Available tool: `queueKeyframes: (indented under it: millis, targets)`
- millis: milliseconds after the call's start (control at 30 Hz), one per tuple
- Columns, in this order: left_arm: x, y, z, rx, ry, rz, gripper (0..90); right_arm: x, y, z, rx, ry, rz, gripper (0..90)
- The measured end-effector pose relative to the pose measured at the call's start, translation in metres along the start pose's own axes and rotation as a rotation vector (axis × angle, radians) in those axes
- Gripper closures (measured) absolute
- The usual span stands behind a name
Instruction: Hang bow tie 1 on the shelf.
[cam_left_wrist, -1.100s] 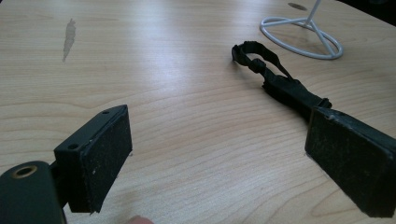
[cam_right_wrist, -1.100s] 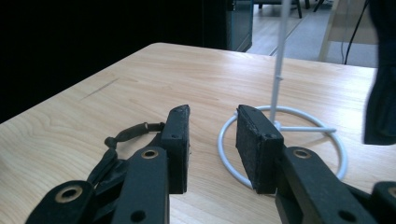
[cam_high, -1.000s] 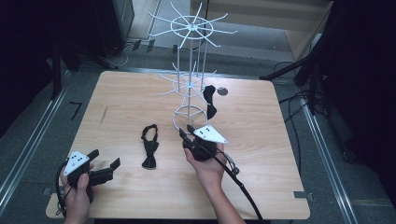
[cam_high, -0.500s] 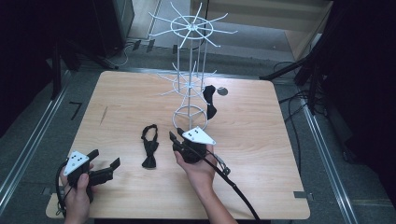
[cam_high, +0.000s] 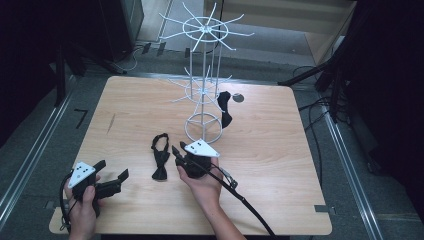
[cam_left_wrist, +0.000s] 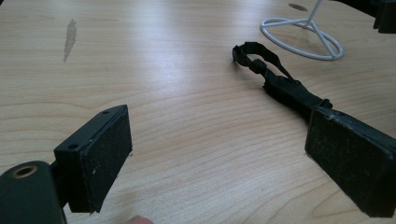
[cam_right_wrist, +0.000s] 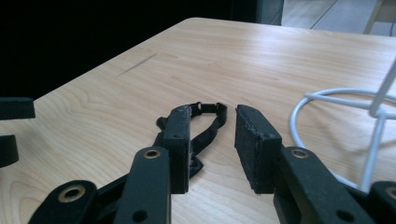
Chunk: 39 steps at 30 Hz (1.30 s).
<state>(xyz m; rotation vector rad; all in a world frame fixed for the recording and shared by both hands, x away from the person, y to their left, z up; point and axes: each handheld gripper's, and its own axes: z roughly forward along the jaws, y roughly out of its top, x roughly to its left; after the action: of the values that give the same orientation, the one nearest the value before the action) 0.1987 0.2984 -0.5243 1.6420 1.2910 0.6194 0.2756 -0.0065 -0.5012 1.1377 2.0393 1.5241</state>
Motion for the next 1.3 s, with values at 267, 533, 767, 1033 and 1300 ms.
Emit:
queueKeyframes:
  millis: [267, 533, 767, 1033, 1300]
  targets:
    - [0.000, 0.000, 0.000, 0.000, 0.000, 0.000, 8.1, 0.009, -0.006, 0.010, 0.040, 0.017, 0.006, 66.8]
    - [0.000, 0.000, 0.000, 0.001, -0.001, -0.003, 8.1, 0.020, -0.012, 0.019, 0.094, 0.062, 0.015, 63.2]
    - [0.001, 0.000, 0.000, -0.002, 0.001, -0.007, 8.1, 0.024, -0.017, 0.027, 0.162, 0.084, 0.066, 58.3]
    - [0.001, 0.000, 0.000, 0.000, 0.000, -0.008, 8.1, 0.032, -0.024, 0.036, 0.209, 0.089, 0.070, 55.3]
    - [0.001, 0.000, 0.000, 0.001, 0.000, -0.008, 8.1, 0.040, -0.026, 0.045, 0.237, 0.085, 0.061, 49.1]
